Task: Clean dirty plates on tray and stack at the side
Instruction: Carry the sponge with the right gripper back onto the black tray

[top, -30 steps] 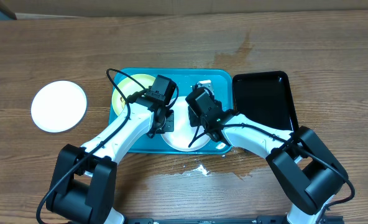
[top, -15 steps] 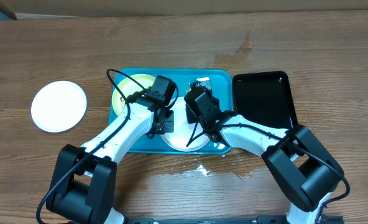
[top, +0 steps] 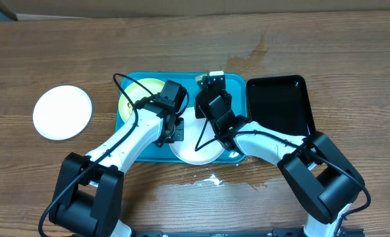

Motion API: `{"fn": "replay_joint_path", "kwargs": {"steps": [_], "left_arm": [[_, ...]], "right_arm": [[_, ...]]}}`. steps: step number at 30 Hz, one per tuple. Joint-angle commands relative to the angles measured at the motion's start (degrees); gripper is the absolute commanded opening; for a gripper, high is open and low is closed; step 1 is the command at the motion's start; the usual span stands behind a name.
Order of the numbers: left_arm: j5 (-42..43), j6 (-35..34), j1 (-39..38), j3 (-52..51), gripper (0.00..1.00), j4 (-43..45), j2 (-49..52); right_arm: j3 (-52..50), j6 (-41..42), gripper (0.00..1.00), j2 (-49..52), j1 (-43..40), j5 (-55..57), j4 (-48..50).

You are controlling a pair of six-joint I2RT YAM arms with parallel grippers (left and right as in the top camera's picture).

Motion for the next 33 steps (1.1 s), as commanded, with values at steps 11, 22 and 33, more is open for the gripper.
{"fn": "replay_joint_path", "kwargs": {"steps": [11, 22, 33], "left_arm": [[0.26, 2.34, -0.48, 0.7, 0.04, -0.24, 0.87], [0.24, 2.34, -0.48, 0.9, 0.04, 0.7, 0.87], [0.26, 2.36, -0.48, 3.08, 0.04, 0.79, 0.85]], "right_arm": [[1.64, -2.38, 0.04, -21.22, -10.91, 2.1, -18.23], [1.53, -1.9, 0.04, -22.16, -30.93, -20.17, -40.37], [-0.74, -4.02, 0.4, -18.82, -34.97, -27.41, -45.33]]}}
